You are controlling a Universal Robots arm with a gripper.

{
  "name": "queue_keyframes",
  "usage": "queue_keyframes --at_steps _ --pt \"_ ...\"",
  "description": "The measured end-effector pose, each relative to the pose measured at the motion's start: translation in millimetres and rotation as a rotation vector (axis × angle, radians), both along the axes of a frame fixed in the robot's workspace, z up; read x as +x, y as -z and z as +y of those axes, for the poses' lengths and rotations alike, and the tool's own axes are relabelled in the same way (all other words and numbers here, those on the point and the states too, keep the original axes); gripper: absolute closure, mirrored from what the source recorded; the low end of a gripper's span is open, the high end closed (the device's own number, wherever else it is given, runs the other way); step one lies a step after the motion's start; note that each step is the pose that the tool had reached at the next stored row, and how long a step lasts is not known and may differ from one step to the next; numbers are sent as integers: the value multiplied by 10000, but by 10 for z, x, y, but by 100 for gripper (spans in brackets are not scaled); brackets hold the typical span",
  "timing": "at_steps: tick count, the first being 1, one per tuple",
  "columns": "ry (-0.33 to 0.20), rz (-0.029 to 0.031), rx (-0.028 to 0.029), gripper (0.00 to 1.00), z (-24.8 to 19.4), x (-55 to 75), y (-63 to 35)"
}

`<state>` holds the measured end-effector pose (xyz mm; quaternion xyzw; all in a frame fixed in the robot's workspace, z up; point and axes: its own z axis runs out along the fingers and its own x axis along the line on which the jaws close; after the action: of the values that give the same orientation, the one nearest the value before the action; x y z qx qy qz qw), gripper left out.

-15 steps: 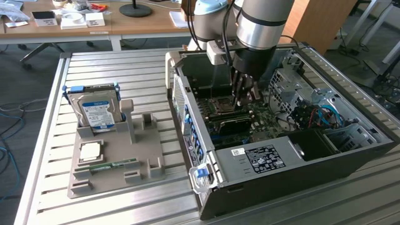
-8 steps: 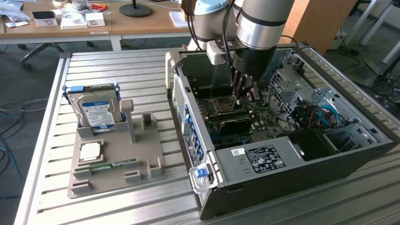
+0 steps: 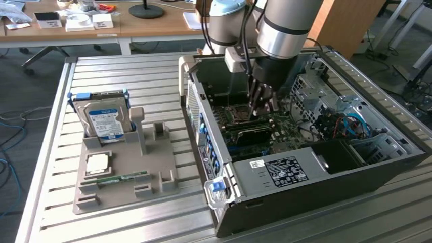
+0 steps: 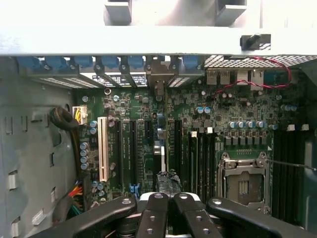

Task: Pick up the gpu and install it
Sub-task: 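Press down on the gpu until it lock into place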

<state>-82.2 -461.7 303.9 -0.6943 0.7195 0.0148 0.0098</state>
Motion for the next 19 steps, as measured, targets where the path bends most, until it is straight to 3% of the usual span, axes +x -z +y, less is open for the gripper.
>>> queue_keyframes --at_steps 7,19 --pt "6 0 0 89 5 -1 114" --pt "6 1 21 89 30 54 139"
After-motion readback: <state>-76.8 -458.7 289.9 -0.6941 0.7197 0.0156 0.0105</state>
